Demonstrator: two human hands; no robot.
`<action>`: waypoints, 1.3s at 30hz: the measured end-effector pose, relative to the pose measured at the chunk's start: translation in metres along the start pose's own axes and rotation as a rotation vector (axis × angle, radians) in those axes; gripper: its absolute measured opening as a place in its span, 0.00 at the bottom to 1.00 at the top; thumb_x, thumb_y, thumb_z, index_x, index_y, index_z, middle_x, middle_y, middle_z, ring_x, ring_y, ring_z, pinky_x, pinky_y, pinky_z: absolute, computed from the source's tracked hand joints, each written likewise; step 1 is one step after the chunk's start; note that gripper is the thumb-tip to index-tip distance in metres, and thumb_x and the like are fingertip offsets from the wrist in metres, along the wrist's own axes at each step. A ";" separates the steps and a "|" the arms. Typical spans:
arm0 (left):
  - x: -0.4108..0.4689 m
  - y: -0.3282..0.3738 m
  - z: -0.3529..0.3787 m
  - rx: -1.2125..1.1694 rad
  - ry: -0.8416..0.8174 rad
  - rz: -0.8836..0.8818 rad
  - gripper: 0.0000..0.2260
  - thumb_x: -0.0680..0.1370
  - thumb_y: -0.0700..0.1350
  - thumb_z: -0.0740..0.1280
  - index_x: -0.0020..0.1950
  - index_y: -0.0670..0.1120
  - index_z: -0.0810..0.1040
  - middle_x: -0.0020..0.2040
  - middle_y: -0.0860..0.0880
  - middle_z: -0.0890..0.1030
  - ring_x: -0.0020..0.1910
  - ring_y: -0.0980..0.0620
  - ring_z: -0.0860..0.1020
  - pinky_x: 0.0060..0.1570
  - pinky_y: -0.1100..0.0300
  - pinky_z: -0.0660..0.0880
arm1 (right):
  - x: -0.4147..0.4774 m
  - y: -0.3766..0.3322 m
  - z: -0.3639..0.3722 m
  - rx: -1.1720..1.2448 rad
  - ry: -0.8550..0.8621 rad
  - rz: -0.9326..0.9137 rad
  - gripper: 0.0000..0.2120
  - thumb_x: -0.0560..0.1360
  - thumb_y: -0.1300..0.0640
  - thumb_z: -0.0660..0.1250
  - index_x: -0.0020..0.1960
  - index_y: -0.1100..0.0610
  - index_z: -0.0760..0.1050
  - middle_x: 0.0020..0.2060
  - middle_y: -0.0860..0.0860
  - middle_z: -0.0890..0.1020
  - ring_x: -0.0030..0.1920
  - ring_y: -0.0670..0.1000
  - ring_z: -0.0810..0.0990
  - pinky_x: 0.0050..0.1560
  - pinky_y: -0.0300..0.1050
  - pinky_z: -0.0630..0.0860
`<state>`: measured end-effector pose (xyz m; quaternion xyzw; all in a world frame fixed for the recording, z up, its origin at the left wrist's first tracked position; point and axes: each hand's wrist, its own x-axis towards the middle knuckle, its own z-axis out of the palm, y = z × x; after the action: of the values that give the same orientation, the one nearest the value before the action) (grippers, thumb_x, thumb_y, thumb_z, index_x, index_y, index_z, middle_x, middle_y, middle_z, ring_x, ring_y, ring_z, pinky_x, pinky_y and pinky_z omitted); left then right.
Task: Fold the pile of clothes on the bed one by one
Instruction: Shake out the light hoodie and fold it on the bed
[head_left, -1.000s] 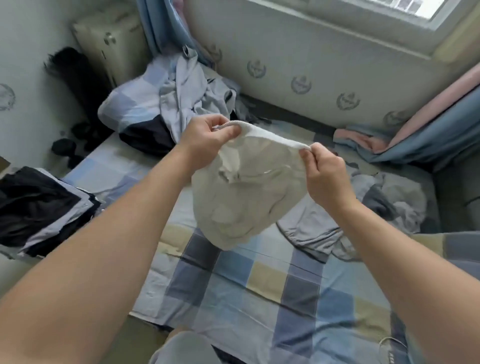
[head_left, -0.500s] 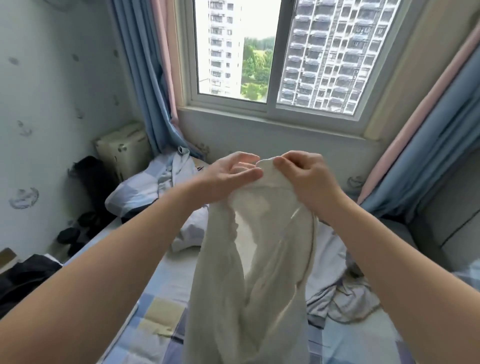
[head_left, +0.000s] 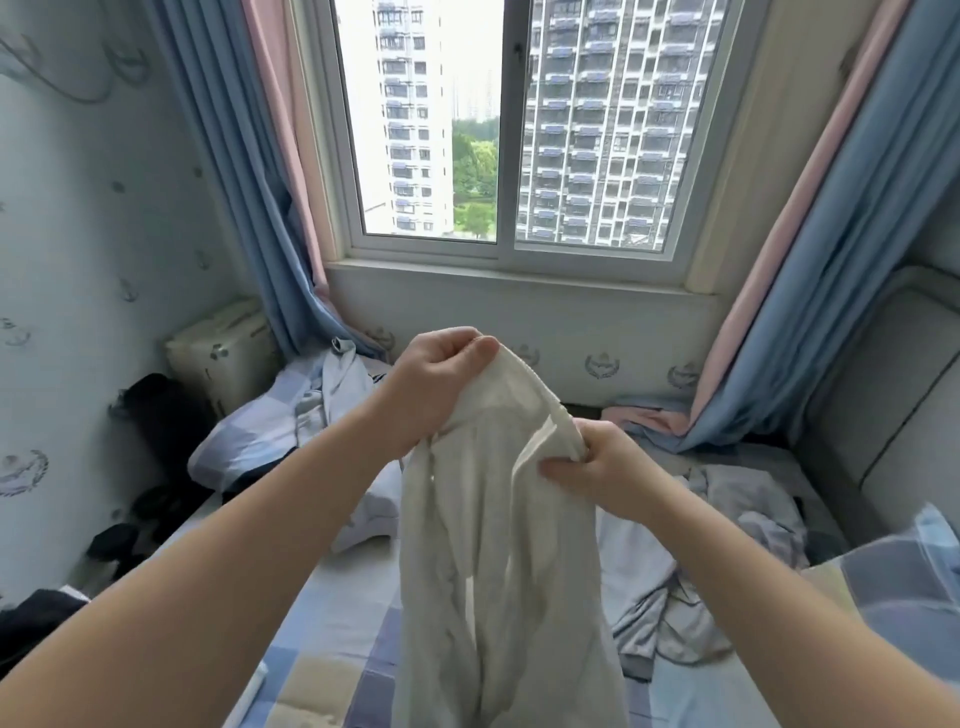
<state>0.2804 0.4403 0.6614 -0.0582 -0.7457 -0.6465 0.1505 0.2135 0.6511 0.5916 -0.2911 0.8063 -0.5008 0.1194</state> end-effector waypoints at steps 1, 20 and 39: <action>0.001 0.004 -0.001 -0.005 0.029 0.017 0.16 0.77 0.52 0.66 0.39 0.38 0.74 0.38 0.44 0.68 0.37 0.45 0.63 0.34 0.53 0.59 | -0.004 0.014 0.003 -0.083 0.035 0.037 0.04 0.68 0.56 0.70 0.37 0.54 0.76 0.30 0.43 0.77 0.32 0.43 0.72 0.37 0.43 0.71; 0.010 -0.008 0.023 0.412 -0.617 -0.143 0.24 0.75 0.46 0.76 0.70 0.49 0.75 0.65 0.54 0.80 0.65 0.55 0.76 0.69 0.55 0.72 | -0.021 -0.070 -0.048 0.172 -0.032 -0.071 0.04 0.77 0.61 0.71 0.47 0.60 0.84 0.37 0.51 0.83 0.39 0.47 0.79 0.40 0.42 0.76; 0.009 -0.022 0.032 -0.054 0.220 -0.239 0.15 0.83 0.52 0.64 0.42 0.44 0.78 0.36 0.45 0.73 0.37 0.47 0.72 0.39 0.54 0.70 | -0.121 0.101 -0.037 -0.101 0.234 0.504 0.08 0.79 0.61 0.64 0.44 0.60 0.79 0.37 0.54 0.82 0.42 0.55 0.77 0.43 0.50 0.71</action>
<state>0.2607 0.4675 0.6396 0.0981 -0.7087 -0.6821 0.1515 0.2566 0.7831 0.5084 -0.0270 0.8855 -0.4448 0.1317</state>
